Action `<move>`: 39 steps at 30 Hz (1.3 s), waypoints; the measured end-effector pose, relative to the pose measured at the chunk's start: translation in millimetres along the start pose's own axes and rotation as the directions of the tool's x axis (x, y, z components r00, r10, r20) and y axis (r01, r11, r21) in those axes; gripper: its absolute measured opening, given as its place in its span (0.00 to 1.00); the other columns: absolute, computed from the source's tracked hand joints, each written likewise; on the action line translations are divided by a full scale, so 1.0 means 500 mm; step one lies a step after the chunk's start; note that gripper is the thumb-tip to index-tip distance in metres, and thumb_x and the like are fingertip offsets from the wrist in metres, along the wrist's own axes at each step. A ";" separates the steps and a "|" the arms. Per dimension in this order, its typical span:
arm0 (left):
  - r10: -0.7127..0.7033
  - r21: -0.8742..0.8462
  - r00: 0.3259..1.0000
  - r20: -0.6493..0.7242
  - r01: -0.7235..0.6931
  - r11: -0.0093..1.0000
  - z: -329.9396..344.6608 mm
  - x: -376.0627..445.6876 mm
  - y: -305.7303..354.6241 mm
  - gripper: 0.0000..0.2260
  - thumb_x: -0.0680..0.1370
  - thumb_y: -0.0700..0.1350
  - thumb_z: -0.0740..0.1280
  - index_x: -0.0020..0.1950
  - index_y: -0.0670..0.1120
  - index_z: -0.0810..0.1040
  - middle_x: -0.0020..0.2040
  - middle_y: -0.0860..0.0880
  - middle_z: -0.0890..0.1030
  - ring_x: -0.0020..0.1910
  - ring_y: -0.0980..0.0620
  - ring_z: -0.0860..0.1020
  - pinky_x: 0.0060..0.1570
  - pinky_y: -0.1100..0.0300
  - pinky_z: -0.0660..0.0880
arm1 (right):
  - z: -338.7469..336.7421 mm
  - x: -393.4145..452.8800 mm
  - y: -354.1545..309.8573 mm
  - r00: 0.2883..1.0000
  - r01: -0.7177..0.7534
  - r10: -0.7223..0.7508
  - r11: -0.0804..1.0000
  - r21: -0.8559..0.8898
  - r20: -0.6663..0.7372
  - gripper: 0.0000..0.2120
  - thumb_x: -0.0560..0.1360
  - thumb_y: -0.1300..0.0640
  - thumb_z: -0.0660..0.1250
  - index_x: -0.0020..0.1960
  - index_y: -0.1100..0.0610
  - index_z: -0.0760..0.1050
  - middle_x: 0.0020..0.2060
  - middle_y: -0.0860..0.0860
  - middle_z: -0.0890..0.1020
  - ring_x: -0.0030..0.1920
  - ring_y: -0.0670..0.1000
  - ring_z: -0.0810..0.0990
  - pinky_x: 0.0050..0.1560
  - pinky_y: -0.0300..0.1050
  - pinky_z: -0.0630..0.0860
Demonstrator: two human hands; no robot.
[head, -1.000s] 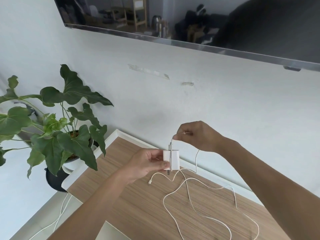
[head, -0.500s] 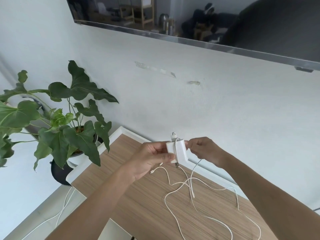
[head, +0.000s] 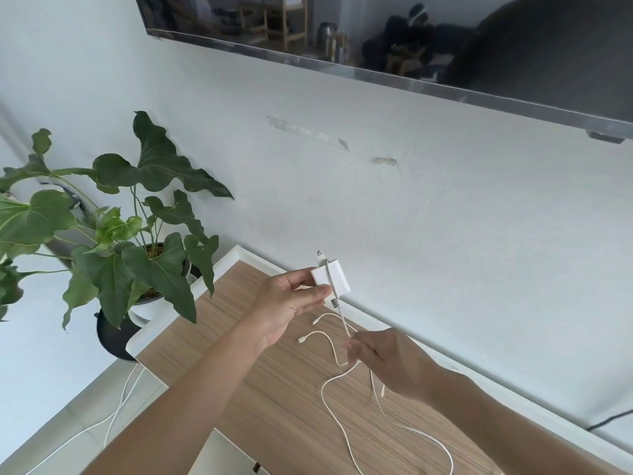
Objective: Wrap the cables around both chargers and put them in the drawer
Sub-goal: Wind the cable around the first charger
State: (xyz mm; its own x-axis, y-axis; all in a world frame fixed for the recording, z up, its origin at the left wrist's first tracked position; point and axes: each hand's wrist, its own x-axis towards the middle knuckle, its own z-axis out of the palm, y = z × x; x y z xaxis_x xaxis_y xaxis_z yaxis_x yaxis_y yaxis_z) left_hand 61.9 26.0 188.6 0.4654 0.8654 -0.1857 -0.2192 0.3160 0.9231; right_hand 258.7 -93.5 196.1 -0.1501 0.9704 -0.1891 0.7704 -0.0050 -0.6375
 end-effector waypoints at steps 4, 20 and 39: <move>-0.037 0.094 0.999 -0.002 0.037 0.995 0.001 0.006 -0.013 0.16 0.68 0.39 0.79 0.55 0.45 0.87 0.52 0.40 0.85 0.53 0.43 0.84 0.56 0.54 0.82 | -0.039 -0.013 -0.040 0.992 0.117 -0.127 0.938 -0.327 -0.010 0.23 0.83 0.38 0.55 0.39 0.55 0.70 0.25 0.48 0.70 0.29 0.52 0.69 0.36 0.47 0.69; -0.079 0.516 0.983 0.164 -0.018 0.856 0.025 -0.022 -0.010 0.13 0.72 0.43 0.80 0.56 0.49 0.87 0.47 0.47 0.87 0.44 0.53 0.79 0.53 0.55 0.73 | -0.207 0.052 -0.065 0.961 0.263 -0.278 0.895 -0.361 0.010 0.08 0.83 0.50 0.64 0.51 0.48 0.82 0.28 0.40 0.76 0.31 0.42 0.74 0.36 0.38 0.68; -0.036 0.194 0.934 0.355 -0.036 0.980 0.058 -0.055 0.024 0.15 0.74 0.32 0.74 0.59 0.41 0.84 0.46 0.48 0.86 0.43 0.55 0.83 0.49 0.62 0.79 | -0.183 0.086 0.105 0.988 -0.150 0.127 0.725 0.672 0.084 0.17 0.77 0.47 0.69 0.54 0.60 0.85 0.31 0.50 0.56 0.31 0.50 0.53 0.35 0.46 0.50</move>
State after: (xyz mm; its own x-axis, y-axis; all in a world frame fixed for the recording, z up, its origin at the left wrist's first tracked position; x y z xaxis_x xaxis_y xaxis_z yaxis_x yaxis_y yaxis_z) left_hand 71.4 -5.2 214.7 0.7468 0.6593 -0.0875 -0.0653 0.2036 0.9769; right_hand 349.5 -30.0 222.7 -0.1021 0.9383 -0.3304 0.1647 -0.3116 -0.9358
